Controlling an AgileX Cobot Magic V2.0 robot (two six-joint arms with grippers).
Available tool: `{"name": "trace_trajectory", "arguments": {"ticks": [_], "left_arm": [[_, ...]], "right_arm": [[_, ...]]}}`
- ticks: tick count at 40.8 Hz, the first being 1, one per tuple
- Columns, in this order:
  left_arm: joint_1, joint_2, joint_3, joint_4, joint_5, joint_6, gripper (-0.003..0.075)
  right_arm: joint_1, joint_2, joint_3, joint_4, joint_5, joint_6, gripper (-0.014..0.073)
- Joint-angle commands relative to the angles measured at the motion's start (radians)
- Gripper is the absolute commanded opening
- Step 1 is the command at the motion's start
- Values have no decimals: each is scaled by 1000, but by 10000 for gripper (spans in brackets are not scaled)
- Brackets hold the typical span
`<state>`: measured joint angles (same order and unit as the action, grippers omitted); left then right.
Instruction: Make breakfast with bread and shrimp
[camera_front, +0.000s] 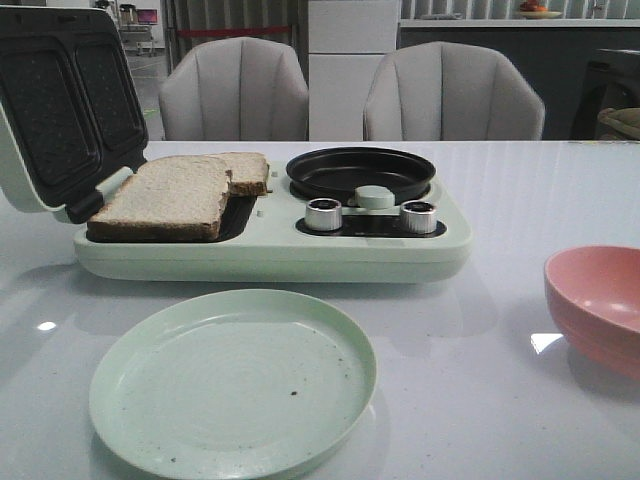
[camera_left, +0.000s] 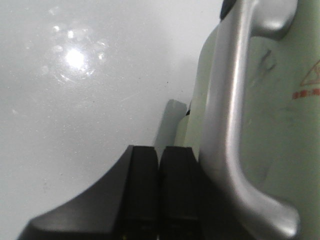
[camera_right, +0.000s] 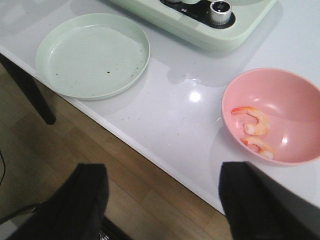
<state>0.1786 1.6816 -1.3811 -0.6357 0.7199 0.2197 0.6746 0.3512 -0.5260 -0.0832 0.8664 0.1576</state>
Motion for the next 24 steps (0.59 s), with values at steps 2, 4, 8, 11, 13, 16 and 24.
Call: {"name": "trace_trajectory", "arguments": {"ticks": [2,4,8,11,13,16,24], "left_arm": [[-49,-48,-60,-78,17,71,102],[-71,-50,-71,-92,39,93,102],[-119,-63,-72,-90,75,108,102],[-158,-83,-65,-85,101,152,101],[-186,-102,-53,-80,113,168,101],[-239,-154,-9,-52,103,199,101],[-396,-317,142,104,48,201,102]], "right_arm": [[-1,7,-25,-13,-65,1,568],[-1,7,-25,-13,-65,1,568],[-1,7,-25,-13,-65,1,568],[-1,7,-25,-13,-65,1,568],[-1,7,-25,-13,-65,1,568],[-1,7,-25,-13,-65,1,568],[-1,7,-25,-13,-65,1,568]]}}
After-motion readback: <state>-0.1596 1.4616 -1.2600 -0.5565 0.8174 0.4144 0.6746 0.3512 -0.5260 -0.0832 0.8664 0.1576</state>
